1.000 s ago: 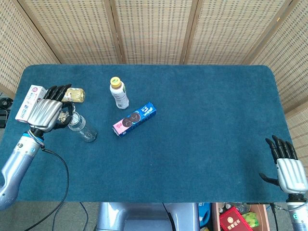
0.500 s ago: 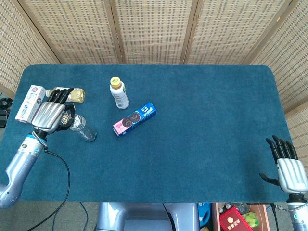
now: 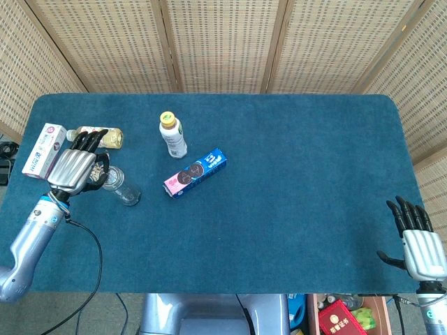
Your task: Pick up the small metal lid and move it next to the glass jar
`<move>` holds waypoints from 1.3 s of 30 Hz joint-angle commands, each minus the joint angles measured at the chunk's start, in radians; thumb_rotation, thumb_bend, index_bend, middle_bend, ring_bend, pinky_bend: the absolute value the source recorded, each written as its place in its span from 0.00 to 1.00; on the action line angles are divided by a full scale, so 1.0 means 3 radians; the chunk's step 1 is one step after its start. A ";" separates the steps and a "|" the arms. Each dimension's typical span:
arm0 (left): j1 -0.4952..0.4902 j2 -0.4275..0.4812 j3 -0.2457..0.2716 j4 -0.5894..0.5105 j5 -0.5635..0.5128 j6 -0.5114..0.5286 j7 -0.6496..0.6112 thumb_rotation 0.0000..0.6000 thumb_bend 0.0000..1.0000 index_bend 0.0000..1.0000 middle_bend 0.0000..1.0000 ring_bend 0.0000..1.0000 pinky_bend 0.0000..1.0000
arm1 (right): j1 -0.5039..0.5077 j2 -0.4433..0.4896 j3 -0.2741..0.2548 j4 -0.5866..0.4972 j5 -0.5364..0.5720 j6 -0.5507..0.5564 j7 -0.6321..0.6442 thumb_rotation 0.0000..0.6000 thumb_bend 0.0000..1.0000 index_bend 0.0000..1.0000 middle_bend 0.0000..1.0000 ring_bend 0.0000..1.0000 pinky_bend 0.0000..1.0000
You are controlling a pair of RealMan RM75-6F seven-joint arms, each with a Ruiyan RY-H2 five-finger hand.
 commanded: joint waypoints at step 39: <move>0.0492 0.0313 0.0214 -0.0420 0.0488 0.0567 -0.0275 1.00 0.21 0.00 0.00 0.00 0.00 | 0.0007 0.0002 0.0003 0.0022 0.0006 -0.0018 0.0042 1.00 0.02 0.00 0.00 0.00 0.00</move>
